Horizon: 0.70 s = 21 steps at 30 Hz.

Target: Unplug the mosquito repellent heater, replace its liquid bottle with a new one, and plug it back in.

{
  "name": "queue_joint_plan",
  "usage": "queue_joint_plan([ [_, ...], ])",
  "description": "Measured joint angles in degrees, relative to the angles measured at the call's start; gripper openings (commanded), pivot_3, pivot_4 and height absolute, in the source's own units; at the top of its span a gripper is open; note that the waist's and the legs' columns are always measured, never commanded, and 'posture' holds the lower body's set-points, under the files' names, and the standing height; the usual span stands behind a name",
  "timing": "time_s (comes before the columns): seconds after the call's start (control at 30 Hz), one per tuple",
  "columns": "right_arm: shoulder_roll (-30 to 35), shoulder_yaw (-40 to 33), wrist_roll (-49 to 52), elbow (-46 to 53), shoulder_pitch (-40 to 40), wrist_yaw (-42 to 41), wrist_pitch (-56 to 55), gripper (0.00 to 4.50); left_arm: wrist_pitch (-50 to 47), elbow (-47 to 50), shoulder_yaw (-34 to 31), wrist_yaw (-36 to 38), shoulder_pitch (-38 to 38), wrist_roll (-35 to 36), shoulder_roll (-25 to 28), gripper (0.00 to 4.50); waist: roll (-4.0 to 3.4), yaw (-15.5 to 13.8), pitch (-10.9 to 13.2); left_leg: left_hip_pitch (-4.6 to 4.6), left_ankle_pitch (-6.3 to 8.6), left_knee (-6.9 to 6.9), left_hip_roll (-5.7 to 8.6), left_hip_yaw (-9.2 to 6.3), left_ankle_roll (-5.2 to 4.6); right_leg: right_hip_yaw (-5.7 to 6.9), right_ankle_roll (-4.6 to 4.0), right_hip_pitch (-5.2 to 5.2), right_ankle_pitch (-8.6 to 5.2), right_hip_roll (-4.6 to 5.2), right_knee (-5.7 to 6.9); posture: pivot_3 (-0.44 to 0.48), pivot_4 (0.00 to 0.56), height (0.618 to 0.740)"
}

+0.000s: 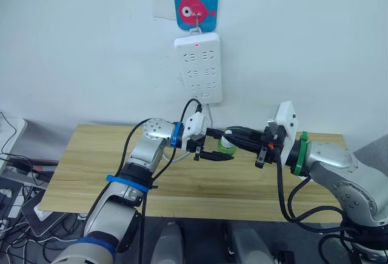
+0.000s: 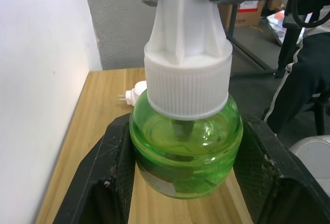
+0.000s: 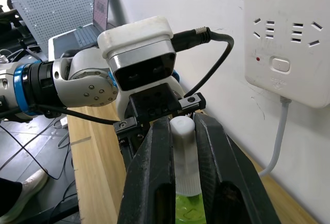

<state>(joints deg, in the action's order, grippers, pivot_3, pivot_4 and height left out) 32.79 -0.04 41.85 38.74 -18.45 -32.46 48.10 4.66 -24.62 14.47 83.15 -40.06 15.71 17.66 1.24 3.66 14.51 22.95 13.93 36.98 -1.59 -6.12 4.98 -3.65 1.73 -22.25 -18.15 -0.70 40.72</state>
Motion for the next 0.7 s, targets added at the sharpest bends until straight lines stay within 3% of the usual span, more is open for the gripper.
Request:
queue_joint_plan([
  [0.3, 0.3, 1.3, -1.0, 0.0, 0.0, 0.0, -0.2, 0.23, 0.6, -0.8, 0.0, 0.1, 0.1, -0.2, 0.0, 2.26, 0.0, 0.1, 0.0, -0.01, 0.0, 0.01, 0.0, 0.0, 0.0, 0.0, 0.0, 0.0, 0.0, 0.0, 0.02, -0.068, 0.217, 0.74],
  [0.47, -2.9, 2.4, -2.3, 0.1, -0.5, 0.3, -3.1, 1.86, 0.6, -1.7, 1.2, 0.0, 1.0, -2.0, 0.1, 2.26, 0.0, 0.1, 0.0, -0.01, 0.0, -0.01, 0.01, 0.02, 0.0, -0.02, 0.0, -0.01, 0.0, 0.0, 0.01, -0.058, 0.221, 0.74],
  [0.7, -2.3, 2.5, -3.5, 0.4, 2.2, 0.3, -5.4, 4.35, 0.5, -3.0, 1.5, 0.0, 2.1, -2.9, 0.5, 2.26, 0.02, 0.0, 0.0, 0.01, 0.0, 0.0, 0.0, 0.0, 0.0, 0.0, 0.0, -0.01, 0.0, 0.0, 0.01, -0.057, 0.22, 0.74],
])
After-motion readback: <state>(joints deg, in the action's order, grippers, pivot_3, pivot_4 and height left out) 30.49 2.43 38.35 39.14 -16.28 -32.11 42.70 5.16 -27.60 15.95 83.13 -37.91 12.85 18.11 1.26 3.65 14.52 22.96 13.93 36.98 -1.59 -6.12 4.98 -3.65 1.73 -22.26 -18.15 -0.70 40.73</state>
